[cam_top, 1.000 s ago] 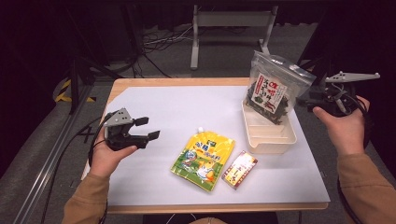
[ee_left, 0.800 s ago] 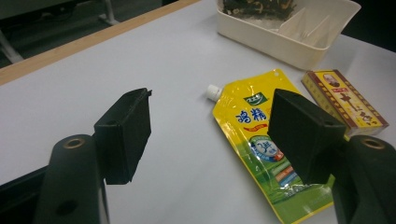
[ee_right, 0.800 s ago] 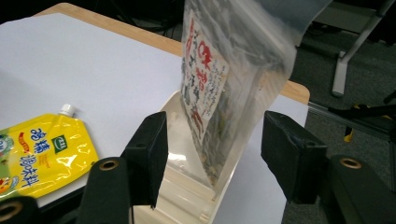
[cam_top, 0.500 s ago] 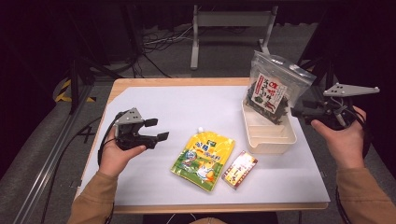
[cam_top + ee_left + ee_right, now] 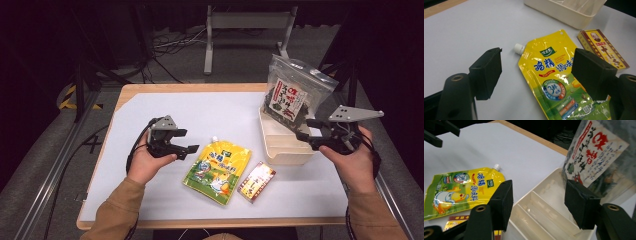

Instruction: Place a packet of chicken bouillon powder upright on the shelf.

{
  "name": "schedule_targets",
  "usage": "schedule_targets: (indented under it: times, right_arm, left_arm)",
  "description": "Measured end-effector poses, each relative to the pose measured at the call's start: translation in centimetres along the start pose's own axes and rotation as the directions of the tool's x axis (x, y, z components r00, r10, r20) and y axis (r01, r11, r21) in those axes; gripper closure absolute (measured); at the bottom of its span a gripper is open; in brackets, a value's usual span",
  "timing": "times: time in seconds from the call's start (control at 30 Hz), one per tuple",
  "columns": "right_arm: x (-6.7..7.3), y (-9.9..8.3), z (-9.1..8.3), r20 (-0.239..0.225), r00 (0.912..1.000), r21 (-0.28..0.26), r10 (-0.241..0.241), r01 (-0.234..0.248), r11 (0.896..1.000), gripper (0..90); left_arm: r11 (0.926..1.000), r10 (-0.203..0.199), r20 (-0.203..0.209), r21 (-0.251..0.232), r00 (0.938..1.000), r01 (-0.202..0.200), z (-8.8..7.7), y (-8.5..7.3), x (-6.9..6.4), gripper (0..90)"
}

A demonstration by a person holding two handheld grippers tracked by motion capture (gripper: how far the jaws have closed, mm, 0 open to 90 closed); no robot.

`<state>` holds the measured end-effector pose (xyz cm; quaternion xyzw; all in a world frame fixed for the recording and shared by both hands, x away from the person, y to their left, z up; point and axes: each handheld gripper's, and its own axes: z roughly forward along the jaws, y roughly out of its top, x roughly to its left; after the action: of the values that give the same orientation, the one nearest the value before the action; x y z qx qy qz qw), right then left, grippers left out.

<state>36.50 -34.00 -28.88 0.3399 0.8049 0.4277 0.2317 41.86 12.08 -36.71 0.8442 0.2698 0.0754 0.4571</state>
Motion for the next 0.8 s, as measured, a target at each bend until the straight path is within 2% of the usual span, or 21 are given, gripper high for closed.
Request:
schedule_targets:
  times: [0.17,0.37,0.53,0.7,0.77,0.8]
  right_arm:
    - [0.6,-0.5,0.5,-0.033,0.9994,-0.015,0.008,-0.009,1.0,38.9]
    - [1.2,-0.9,1.0,-0.068,0.9974,-0.043,0.023,-0.026,0.999,38.4]
    - [1.7,-0.9,1.9,-0.097,0.995,-0.022,0.023,-0.025,0.999,38.3]
    - [2.6,-0.9,3.9,-0.139,0.9899,0.029,0.025,-0.021,0.999,37.9]
    - [2.7,-0.9,4.1,-0.143,0.9894,0.037,0.026,-0.021,0.999,38.0]
    - [3.0,-0.8,4.9,-0.156,0.9872,0.058,0.031,-0.022,0.998,38.0]
  left_arm:
    - [0.9998,-0.01,-0.001,0.015,1.0,0.01,1.1,-0.1,-0.2,26.0]
    - [0.998,-0.006,0.008,0.063,1.0,0.006,2.2,-0.5,-0.4,26.4]
    - [0.9974,-0.002,0.014,0.072,0.9999,0.001,2.5,-0.7,-0.6,26.6]
    - [0.9968,-0.002,0.017,0.08,0.9998,0.0,2.4,-0.9,-0.6,26.6]
    - [0.9964,0.0,0.019,0.084,0.9998,-0.002,2.4,-0.9,-0.7,26.9]
    - [0.9958,0.002,0.019,0.091,0.9998,-0.004,2.4,-1.0,-0.7,27.0]
